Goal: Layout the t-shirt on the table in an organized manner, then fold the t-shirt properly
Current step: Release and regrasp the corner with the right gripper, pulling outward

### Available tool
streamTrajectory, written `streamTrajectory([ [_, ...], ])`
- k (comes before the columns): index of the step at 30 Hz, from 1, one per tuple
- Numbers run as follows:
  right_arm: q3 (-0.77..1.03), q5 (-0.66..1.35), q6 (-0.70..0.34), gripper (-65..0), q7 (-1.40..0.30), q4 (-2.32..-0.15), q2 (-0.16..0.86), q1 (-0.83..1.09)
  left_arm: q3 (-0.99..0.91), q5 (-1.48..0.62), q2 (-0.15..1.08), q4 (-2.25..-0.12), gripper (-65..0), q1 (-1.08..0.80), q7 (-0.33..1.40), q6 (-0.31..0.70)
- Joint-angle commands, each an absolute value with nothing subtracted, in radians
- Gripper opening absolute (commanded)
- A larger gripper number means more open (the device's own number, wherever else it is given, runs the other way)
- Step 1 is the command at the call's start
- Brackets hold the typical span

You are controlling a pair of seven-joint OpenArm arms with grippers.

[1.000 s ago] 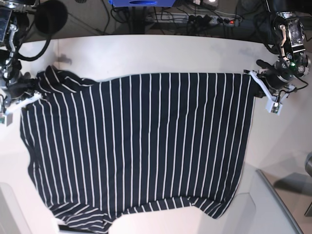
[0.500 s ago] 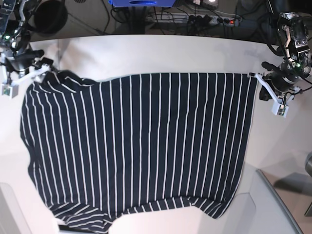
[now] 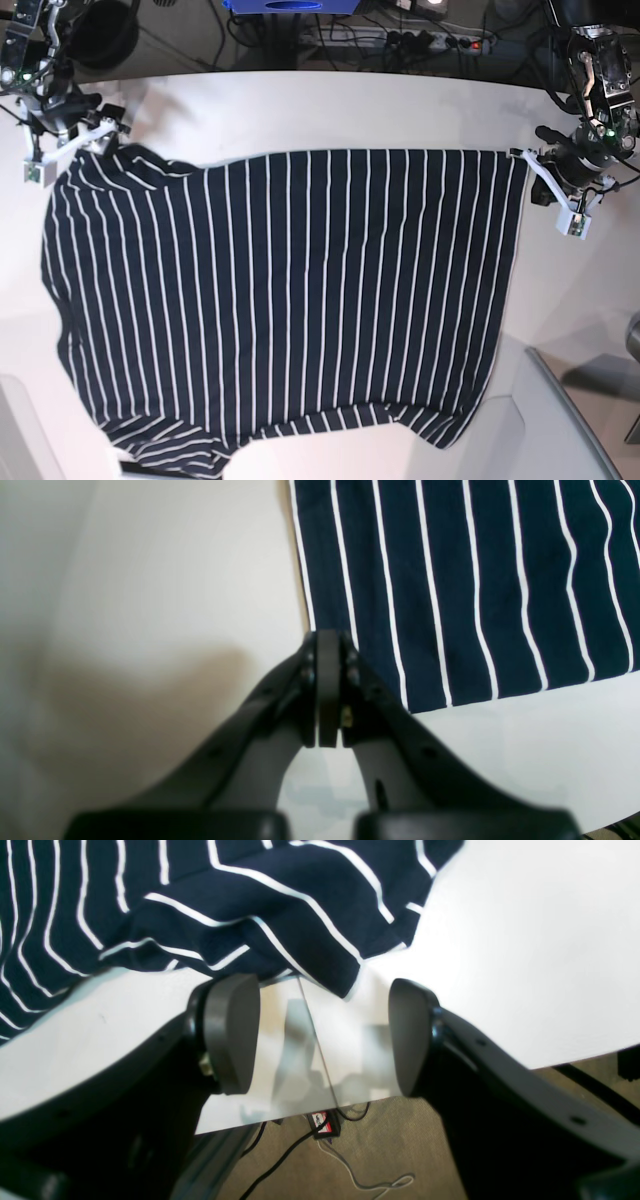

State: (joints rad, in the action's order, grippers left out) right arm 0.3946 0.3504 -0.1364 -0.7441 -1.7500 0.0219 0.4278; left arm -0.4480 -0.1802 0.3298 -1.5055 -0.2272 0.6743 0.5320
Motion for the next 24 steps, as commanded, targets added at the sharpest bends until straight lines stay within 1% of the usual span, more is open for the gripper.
streamTrajectory([
  [1, 0.397, 0.351, -0.14, -26.7, -0.727, -1.758, 0.031, 0.418, -0.453, -0.185, 0.348, -1.52, -65.0, -0.222, 0.659, 0.533],
  [5, 0.395, 0.349, -0.142, -26.7, -0.727, -1.661, 0.047, 0.375, -0.453, -0.188, 0.348, -1.52, -65.0, -0.222, 0.659, 0.533],
  [7, 0.38, 0.349, -0.142, -26.7, -0.728, -1.656, 0.053, 0.375, -0.453, -0.186, 0.346, -1.52, -65.0, -0.222, 0.659, 0.533],
  [10, 0.295, 0.349, -0.142, -26.7, -0.72, -1.653, 0.067, 0.383, -0.453, -0.185, 0.348, -1.52, -65.0, -0.239, 0.657, 0.533],
  [12, 0.268, 0.349, -0.137, -26.7, -0.679, -1.636, 0.073, 0.381, -0.455, -0.185, 0.348, -1.521, -65.0, -0.24, 0.657, 0.533],
  [14, 0.265, 0.349, -0.136, -26.7, -0.65, -1.621, 0.074, 0.372, -0.455, -0.183, 0.348, -1.524, -65.0, -0.24, 0.657, 0.533],
  [18, 0.265, 0.346, -0.136, -26.7, -0.65, -1.62, 0.076, 0.374, -0.455, -0.183, 0.361, -1.521, -65.0, -0.242, 0.657, 0.533],
  [24, 0.266, 0.193, -0.136, -26.7, -0.65, -1.62, 0.068, 0.367, -0.455, -0.183, 0.372, -1.523, -65.0, -0.242, 0.657, 0.533],
])
